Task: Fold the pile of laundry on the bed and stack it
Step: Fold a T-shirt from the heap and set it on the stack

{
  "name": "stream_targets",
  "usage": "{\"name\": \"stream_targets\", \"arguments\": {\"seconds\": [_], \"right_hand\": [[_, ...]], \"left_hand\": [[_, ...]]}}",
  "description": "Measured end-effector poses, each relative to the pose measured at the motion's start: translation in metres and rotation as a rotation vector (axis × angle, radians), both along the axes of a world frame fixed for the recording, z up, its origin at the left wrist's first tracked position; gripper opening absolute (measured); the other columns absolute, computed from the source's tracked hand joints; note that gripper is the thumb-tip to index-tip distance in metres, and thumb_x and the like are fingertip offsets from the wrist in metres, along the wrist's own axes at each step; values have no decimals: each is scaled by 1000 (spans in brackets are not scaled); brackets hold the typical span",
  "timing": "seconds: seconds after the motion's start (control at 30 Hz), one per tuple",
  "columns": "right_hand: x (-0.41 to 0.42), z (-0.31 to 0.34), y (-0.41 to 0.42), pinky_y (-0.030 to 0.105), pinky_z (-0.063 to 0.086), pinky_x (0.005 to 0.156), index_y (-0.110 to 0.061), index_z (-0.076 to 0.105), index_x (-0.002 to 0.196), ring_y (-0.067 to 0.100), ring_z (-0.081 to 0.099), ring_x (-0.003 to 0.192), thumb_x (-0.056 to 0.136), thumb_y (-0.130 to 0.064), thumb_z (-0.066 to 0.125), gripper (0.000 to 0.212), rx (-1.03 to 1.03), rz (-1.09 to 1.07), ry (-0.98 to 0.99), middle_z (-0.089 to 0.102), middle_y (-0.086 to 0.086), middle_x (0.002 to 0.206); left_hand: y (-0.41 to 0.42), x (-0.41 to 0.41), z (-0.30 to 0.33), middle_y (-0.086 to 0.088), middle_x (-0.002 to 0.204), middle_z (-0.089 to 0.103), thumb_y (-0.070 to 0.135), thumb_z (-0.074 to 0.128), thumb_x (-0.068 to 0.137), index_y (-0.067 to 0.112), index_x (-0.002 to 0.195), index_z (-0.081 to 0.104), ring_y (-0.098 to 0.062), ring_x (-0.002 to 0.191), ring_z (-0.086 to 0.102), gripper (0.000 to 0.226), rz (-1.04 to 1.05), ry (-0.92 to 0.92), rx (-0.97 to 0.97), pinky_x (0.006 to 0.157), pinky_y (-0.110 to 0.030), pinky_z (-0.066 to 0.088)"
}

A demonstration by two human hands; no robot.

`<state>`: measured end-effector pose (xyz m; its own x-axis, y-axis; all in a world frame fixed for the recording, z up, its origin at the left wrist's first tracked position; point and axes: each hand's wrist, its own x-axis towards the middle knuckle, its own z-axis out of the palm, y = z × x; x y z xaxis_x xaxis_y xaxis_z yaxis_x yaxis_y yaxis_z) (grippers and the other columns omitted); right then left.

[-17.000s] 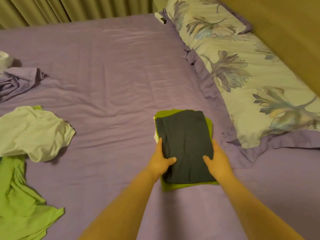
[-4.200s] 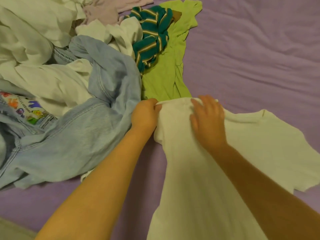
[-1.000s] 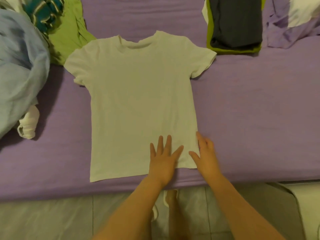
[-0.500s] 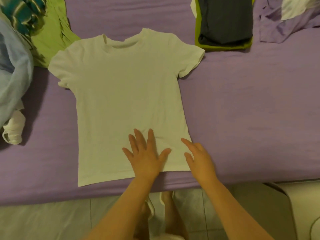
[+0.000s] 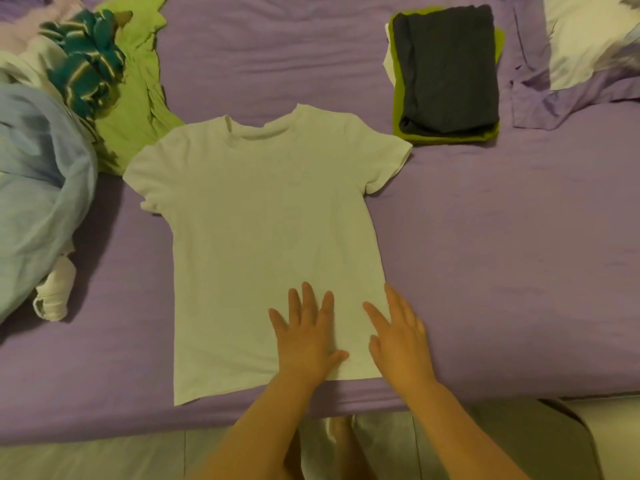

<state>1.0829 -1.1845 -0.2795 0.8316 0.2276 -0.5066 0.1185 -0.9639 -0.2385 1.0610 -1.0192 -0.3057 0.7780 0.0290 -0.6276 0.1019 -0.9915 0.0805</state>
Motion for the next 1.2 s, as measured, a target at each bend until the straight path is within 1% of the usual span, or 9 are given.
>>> {"name": "stream_targets", "arguments": {"seconds": [0.1,0.33,0.43,0.53,0.67,0.8,0.9,1.0,1.2], "right_hand": [[39,-3,24,42,1,118,-30,2,152,28,-17,145,100,-38,39,63,-28,158,24,-17,6,159],[166,-23,61,56,-6,114,-34,-19,147,36,-25,141,92,-63,36,82,-199,228,-137,-24,8,157],[209,-36,57,61,-15,109,-34,-24,144,36,-34,135,79,-79,15,88,-275,330,-160,-35,7,150],[220,-46,43,60,-12,110,-39,-33,138,29,-40,130,60,-89,1,98,-271,205,-66,-38,2,149],[223,-47,46,60,-8,111,-39,-37,135,30,-36,135,55,-92,-11,100,-280,159,-82,-38,4,149],[234,-40,40,58,5,113,-40,-27,141,35,-14,145,59,-86,-20,94,-279,74,-93,-21,8,157],[237,-29,35,52,18,114,-33,1,151,36,1,146,78,-77,-1,84,-136,-182,-104,-1,11,160],[245,-24,34,49,22,115,-24,4,152,30,9,146,95,-54,30,70,26,-456,-54,13,6,159],[271,-31,40,44,24,114,-26,8,152,28,19,143,97,-42,45,68,175,-503,-99,12,5,159]], "left_hand": [[15,37,-2,-8,141,-48,77,41,80,31,146,-25,-37,130,-41,104,-98,-80,-45,110,-62,-10],[69,176,-18,-9,151,-36,84,37,74,33,145,-25,-34,133,-41,108,-260,-197,-13,107,-61,-18],[96,217,-27,-8,144,-47,95,24,64,33,139,-36,-34,128,-47,114,-336,-191,41,105,-65,-20],[113,226,-36,-6,140,-52,99,12,57,34,135,-43,-35,130,-46,115,-313,-144,16,104,-68,-19],[108,228,-32,-9,139,-52,97,17,61,29,136,-43,-36,128,-47,118,-353,-154,-13,103,-68,-19],[103,250,-30,-9,140,-51,94,29,64,31,137,-38,-35,126,-50,118,-466,-140,-34,104,-68,-20],[100,263,-21,-9,145,-44,86,32,74,30,143,-31,-35,131,-43,109,-441,-102,-41,107,-66,-17],[86,277,-8,-10,152,-34,75,27,86,28,147,-25,-36,138,-34,93,-445,-91,-77,110,-63,-14],[46,322,-14,-11,153,-32,71,24,90,29,146,-26,-36,139,-32,86,-523,-174,-75,109,-62,-16]]}}
